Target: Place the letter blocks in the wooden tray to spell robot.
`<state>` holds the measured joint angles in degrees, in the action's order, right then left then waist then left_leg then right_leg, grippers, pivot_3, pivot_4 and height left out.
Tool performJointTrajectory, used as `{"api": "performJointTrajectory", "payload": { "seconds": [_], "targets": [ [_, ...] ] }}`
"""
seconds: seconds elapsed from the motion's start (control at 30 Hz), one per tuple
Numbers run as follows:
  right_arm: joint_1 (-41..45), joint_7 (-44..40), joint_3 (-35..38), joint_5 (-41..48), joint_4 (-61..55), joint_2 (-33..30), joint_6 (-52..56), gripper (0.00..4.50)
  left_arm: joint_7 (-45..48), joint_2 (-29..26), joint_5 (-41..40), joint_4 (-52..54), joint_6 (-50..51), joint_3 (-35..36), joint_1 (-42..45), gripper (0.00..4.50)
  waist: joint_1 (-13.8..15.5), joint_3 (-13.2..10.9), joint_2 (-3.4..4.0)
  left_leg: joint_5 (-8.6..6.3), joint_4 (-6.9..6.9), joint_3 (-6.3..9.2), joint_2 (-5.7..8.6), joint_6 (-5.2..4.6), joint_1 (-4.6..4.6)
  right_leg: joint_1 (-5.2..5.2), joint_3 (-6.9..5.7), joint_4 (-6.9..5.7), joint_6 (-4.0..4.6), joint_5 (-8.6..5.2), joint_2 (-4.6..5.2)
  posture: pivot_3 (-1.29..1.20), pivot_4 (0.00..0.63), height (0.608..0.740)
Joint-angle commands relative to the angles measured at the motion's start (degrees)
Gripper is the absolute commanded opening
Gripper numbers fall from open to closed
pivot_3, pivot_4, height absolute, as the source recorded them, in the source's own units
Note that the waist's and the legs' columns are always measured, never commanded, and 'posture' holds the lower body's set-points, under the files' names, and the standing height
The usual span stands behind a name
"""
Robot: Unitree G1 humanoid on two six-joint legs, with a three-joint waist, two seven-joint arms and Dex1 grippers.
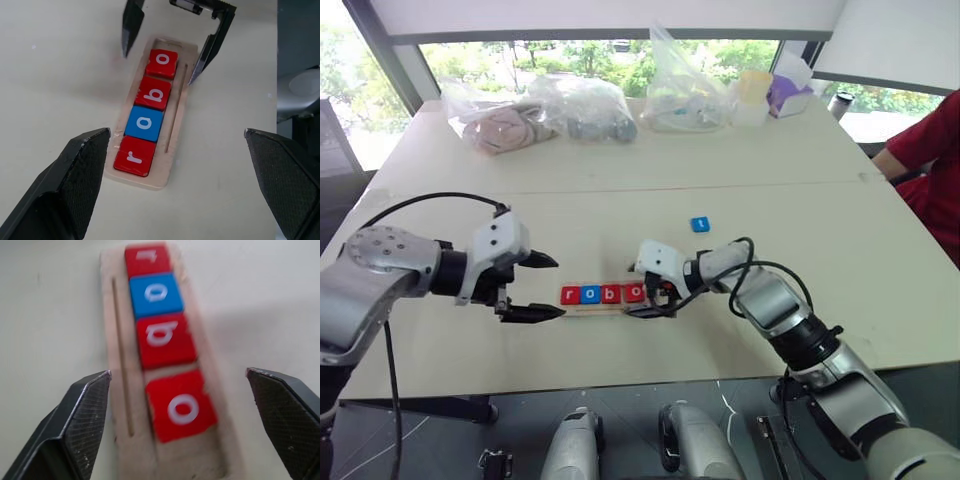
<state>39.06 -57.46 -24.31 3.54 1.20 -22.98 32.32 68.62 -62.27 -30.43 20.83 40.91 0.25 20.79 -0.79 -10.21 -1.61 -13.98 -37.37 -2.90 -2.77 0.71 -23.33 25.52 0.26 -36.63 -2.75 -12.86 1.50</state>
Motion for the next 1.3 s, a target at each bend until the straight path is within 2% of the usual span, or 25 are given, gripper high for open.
{"api": "performJointTrajectory", "payload": {
  "seconds": [0.03, 0.2, 0.33, 0.63, 0.87, 0.93, 1.13, 1.3],
  "targets": [
    [1.9, 1.1, 6.2, 3.6, -3.3, 0.0, 1.4, 4.47, 0.1, -0.2, 0.2, 0.2, -0.5, 0.6, 1.0, 4.50, 0.1, 0.0, 0.00, 0.00, 0.00, 0.00, 0.00, 0.00, 0.00, 0.00, 0.00, 0.00, 0.00, 0.00, 0.00, 0.00, 0.150, 0.740],
    [-1.5, 3.6, 12.5, 5.5, -8.6, -3.7, 2.0, 4.47, 0.7, -0.8, -0.6, 0.0, -0.2, 1.6, 0.3, 4.50, 0.2, 0.0, 0.00, 0.00, 0.02, 0.00, 0.01, 0.00, -0.02, -0.01, 0.00, 0.03, -0.02, -0.01, 0.04, 0.00, 0.150, 0.740],
    [-2.2, 14.4, 15.6, 0.1, -0.7, -4.3, 0.2, 4.47, 0.1, 0.6, -0.7, -1.3, -0.3, 1.2, 1.7, 4.50, 0.0, 0.0, 0.00, 0.00, 0.00, -0.02, 0.02, 0.00, 0.01, -0.01, 0.00, 0.02, 0.00, 0.00, 0.04, 0.00, 0.150, 0.740],
    [2.9, 31.7, 21.8, -0.9, 16.6, 3.8, 5.9, 4.47, -0.4, 4.1, 0.6, -5.7, -2.3, 0.4, 7.2, 4.50, -0.3, 0.0, -0.01, 0.01, 0.10, -0.03, 0.00, 0.01, 0.02, 0.04, 0.08, -0.02, -0.03, 0.02, -0.04, 0.00, 0.150, 0.740],
    [6.6, 40.1, 24.9, -1.1, 30.1, 8.9, 2.0, 4.47, -4.4, 9.3, 2.4, -9.7, -4.1, 0.7, 11.8, 4.50, -0.4, 0.0, -0.01, 0.01, 0.07, -0.04, 0.01, 0.01, 0.02, 0.02, 0.11, -0.02, -0.17, 0.11, -0.03, 0.00, 0.150, 0.740],
    [6.4, 41.1, 24.9, -1.3, 31.5, 9.4, 0.8, 3.96, -4.7, 9.7, 2.5, -9.7, -4.3, 0.6, 11.7, 4.50, -0.4, 0.0, -0.02, 0.01, 0.07, -0.04, 0.02, 0.01, 0.03, 0.01, 0.12, -0.02, -0.17, 0.11, -0.03, 0.00, 0.150, 0.740],
    [4.6, 42.0, 24.0, -1.7, 28.7, 10.0, 1.5, 1.22, -4.5, 9.5, 2.9, -9.6, -4.7, 0.7, 10.8, 4.50, -0.1, 0.0, -0.01, 0.01, 0.05, -0.01, 0.02, 0.01, 0.06, -0.05, 0.12, -0.05, -0.16, 0.10, 0.00, 0.00, 0.150, 0.740],
    [2.3, 44.4, 26.0, -0.7, 18.9, 9.7, 6.0, 1.25, -4.2, 9.9, 2.6, -8.0, -4.4, 0.0, 10.0, 4.50, 0.0, 0.0, -0.01, 0.01, 0.05, -0.01, 0.03, 0.01, 0.04, -0.05, 0.12, -0.03, -0.17, 0.09, 0.03, 0.00, 0.150, 0.740]
  ]
}}
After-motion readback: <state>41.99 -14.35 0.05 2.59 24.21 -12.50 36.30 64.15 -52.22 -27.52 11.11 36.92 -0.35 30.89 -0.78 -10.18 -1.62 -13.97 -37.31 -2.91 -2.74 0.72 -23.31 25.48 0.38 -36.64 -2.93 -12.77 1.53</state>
